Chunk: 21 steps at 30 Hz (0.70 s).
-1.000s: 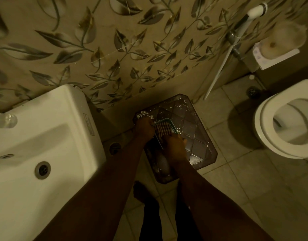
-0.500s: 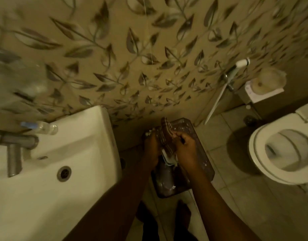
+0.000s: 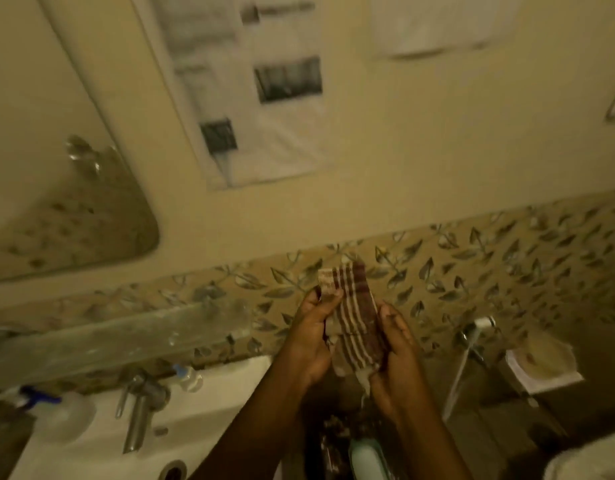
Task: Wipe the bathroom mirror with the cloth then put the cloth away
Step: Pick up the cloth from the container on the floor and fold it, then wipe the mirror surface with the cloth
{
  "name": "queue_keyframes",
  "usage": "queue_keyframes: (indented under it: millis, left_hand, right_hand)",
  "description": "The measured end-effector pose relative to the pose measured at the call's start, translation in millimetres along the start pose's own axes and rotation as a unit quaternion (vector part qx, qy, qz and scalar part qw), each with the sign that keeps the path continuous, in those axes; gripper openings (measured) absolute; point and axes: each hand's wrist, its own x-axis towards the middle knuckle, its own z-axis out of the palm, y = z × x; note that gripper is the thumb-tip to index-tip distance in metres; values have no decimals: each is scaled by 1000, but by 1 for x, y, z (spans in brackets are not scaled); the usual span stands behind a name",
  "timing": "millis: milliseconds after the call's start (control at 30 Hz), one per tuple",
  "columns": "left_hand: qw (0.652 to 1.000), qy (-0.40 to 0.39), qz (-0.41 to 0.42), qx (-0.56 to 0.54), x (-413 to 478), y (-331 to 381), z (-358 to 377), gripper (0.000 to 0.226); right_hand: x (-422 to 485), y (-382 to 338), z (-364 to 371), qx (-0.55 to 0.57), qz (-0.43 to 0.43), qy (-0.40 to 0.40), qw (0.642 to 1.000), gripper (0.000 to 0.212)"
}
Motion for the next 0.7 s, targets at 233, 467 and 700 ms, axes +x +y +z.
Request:
queue_keyframes:
  millis: [233,467,700]
  left_hand:
    - [985,-11,173,23,-53,116,10,49]
    - [977,-37,202,-63,-100,197,-5,62]
    - [925,137,330,-129,-126,272,-25,25]
  right_hand:
    - [-15,-43,124,-107,-99,-101,984,40]
    - [-31,-39,229,-63,-80,-221,970,36]
    - [-48,-24,321,-97,-76,-255,959,16]
